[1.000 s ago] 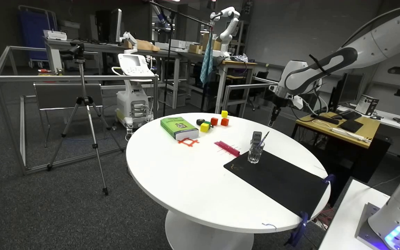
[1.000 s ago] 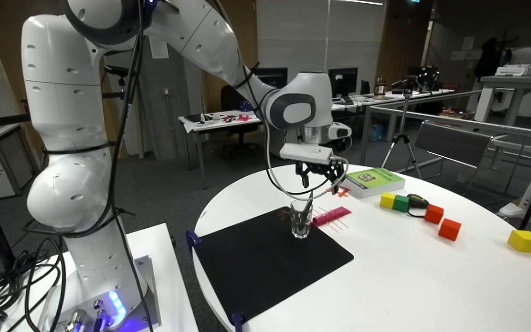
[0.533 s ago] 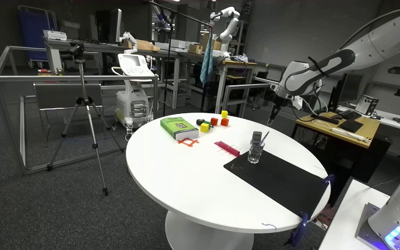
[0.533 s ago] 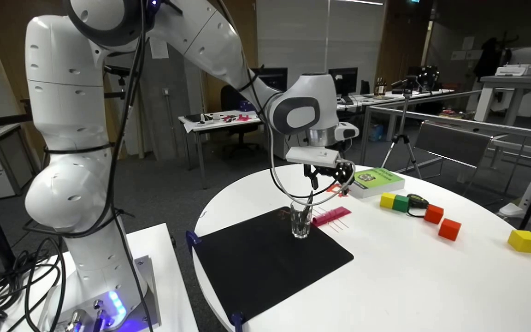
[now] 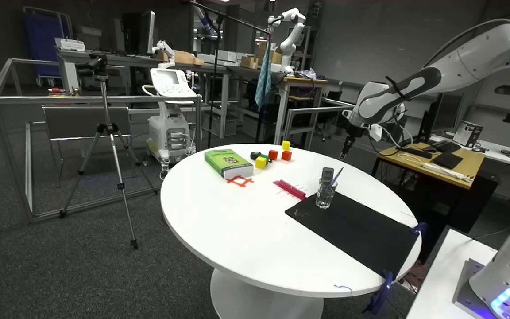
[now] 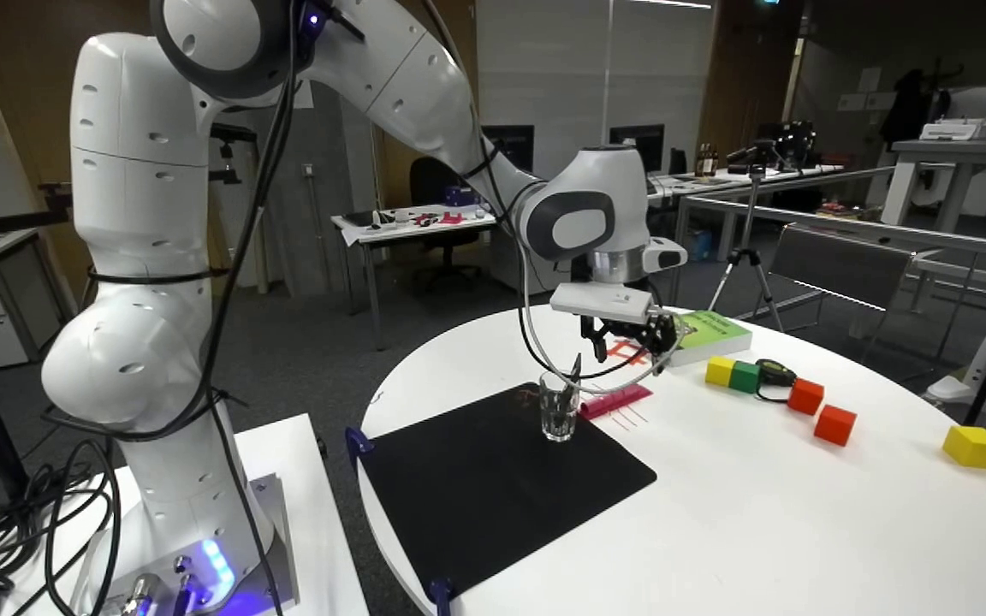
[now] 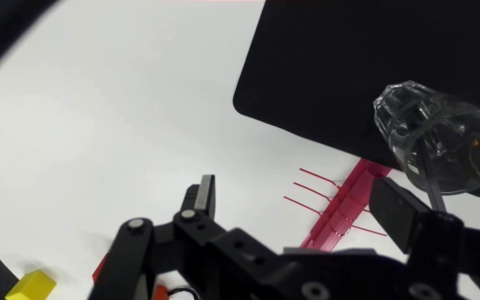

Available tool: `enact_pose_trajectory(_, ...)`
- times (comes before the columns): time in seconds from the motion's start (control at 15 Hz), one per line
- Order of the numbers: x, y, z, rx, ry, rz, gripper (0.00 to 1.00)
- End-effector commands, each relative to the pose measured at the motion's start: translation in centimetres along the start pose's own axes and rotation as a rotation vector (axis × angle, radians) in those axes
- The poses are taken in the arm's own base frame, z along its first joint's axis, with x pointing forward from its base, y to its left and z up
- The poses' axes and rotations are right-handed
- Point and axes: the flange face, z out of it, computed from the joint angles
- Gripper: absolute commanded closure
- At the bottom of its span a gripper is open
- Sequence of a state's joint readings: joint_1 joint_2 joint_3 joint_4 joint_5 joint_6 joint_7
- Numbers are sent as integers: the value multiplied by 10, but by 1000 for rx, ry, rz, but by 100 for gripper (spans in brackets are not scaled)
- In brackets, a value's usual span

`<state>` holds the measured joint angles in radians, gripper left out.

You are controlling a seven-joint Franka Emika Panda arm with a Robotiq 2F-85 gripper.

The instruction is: Put the scissors in the cup

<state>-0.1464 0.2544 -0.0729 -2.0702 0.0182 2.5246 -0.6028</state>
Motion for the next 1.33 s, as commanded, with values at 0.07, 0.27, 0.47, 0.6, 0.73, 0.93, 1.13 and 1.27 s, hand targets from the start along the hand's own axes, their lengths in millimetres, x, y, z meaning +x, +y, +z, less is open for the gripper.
enact_pose_trajectory(0.07, 13, -2, 17, 37, -21, -30, 0)
enact_pose_trajectory(0.27, 15, -11, 26, 56, -42, -45, 0)
enact_pose_trajectory(0.47, 18, -15, 32, 62, -55, -53, 0)
enact_pose_trajectory(0.6, 18, -18, 34, 69, -67, -56, 0)
enact_pose_trajectory(0.73, 16, -20, 34, 73, -91, -58, 0)
enact_pose_trajectory(0.93, 12, -22, 30, 65, -111, -74, 0)
enact_pose_trajectory(1.13, 8, -22, 29, 32, -144, -111, 0)
enact_pose_trajectory(1.27, 7, -24, 30, 13, -160, -137, 0)
